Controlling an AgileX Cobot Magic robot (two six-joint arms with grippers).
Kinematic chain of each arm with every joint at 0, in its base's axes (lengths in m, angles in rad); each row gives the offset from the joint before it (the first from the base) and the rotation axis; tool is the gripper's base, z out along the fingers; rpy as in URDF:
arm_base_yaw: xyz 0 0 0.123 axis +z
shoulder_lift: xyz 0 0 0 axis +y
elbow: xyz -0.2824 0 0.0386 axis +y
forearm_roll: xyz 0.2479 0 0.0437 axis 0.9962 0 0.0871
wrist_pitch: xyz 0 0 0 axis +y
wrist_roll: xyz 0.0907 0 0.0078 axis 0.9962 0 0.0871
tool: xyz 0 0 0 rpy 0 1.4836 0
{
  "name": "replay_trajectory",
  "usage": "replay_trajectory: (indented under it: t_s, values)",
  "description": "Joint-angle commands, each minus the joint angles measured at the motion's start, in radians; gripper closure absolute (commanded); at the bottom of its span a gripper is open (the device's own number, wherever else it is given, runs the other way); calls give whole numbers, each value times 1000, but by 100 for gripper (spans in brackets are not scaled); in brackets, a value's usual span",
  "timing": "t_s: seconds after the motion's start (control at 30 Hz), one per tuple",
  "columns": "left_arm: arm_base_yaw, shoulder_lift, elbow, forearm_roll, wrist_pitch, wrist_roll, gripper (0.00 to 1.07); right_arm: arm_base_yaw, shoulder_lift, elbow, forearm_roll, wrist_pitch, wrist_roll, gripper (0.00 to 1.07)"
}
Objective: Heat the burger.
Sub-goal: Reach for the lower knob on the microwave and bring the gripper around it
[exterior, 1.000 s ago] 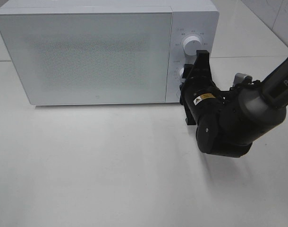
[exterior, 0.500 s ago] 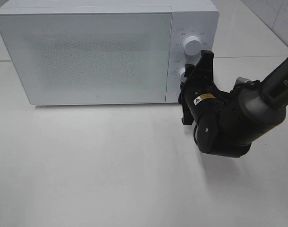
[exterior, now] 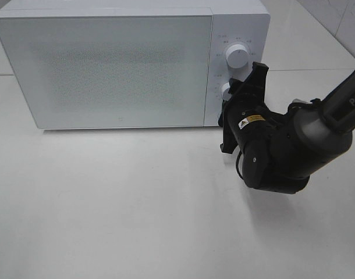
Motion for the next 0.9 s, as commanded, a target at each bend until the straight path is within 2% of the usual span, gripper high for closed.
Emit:
replay_trajectory:
  t_s: [0.03,0.37,0.47,0.53,0.57,0.63,0.8,0.9]
  values:
    - [1,-19,4,3,-10,-5,9,7,-8,-33,-109,-183,10,104]
    - [1,-19,4,3,-10,-5,9,7,-8,-33,-88,-183,-28,98]
    - [1,-19,4,3,-10,-5,9,7,-8,-33,-65,-185,-43,92]
    - [1,-19,4,3,-10,-5,9,7,-10,-33,-45,-186,-47,83]
    - [1,-19,4,3,-10,-5,9,7,-10,-33,-45,-186,-47,83]
    - [1,-19,4,3,-10,-5,9,7,-14,-33,-39,-186,-52,74]
    - [1,-19,4,3,-10,-5,9,7,-48,9,-2,-185,-110,65]
    - [1,-19,4,3,-10,-5,9,7,-53,15,-6,-185,-122,63]
